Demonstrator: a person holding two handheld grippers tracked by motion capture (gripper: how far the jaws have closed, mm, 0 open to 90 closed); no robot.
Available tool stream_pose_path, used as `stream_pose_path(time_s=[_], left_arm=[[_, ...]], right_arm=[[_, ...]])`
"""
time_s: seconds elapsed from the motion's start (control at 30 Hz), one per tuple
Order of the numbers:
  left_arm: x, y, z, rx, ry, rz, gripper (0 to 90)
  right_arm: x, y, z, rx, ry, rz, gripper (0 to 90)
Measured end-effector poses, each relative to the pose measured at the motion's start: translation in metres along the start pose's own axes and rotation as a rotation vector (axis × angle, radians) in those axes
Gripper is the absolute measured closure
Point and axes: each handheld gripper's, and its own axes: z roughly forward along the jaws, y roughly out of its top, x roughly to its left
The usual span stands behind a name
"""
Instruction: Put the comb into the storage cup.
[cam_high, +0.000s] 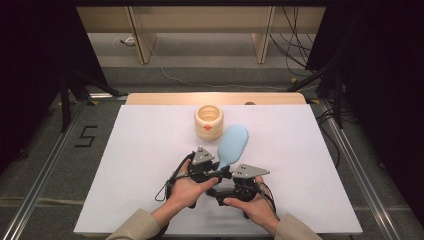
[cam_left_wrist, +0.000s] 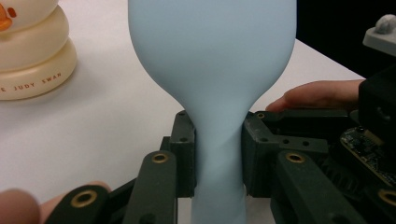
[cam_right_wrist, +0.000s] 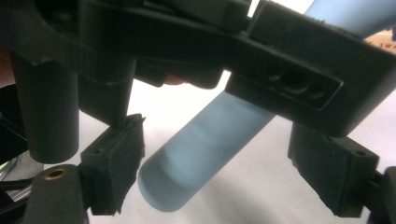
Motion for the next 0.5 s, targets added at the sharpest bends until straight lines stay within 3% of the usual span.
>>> stream_pose_path(time_s=[0.5], left_arm=[[0.0009, -0.0018, 0.0025, 0.007, 0.003, -0.013, 69.4]], right_arm=[[-0.0001, -0.0018, 0.0029, 0.02, 0.016, 0.025, 41.0]])
